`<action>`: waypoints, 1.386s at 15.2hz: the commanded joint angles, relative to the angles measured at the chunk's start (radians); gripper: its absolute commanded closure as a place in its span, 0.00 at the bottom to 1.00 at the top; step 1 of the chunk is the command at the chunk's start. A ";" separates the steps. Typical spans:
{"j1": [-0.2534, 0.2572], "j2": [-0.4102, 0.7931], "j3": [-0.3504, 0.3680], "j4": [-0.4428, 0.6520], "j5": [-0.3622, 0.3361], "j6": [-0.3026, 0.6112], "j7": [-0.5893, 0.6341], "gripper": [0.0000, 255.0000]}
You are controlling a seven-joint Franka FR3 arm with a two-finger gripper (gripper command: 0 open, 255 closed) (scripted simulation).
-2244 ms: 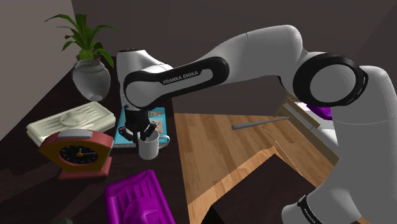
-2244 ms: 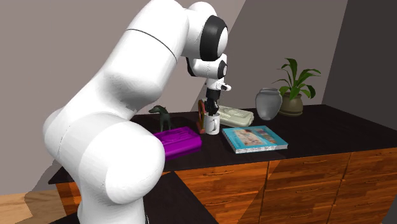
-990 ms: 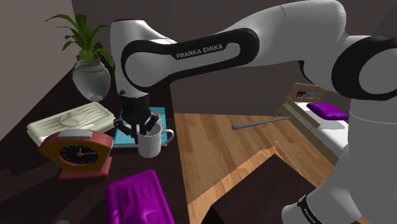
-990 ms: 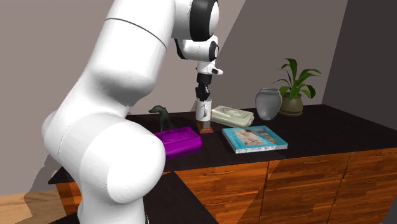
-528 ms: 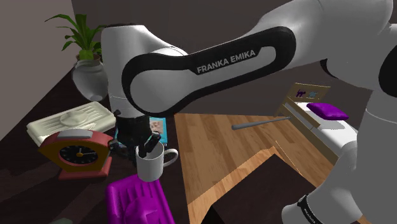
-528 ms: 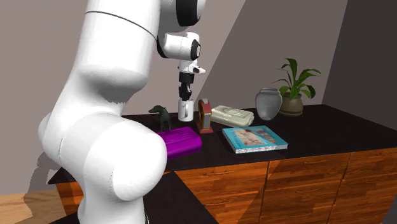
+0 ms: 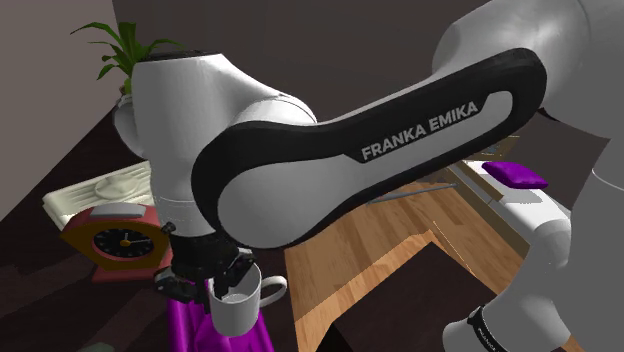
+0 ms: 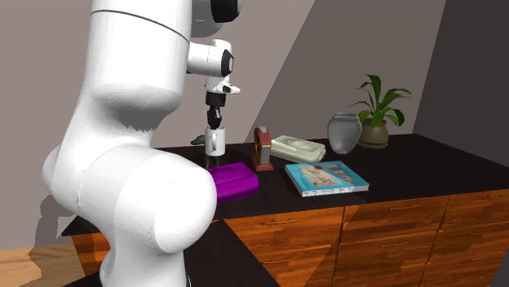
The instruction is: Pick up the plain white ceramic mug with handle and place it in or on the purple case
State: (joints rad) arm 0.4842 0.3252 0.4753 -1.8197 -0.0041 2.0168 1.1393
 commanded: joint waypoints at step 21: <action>0.026 0.116 -0.025 -0.078 -0.052 0.185 0.021 1.00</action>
State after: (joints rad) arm 0.5099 0.4409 0.4502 -1.8975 -0.0558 2.2019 1.1598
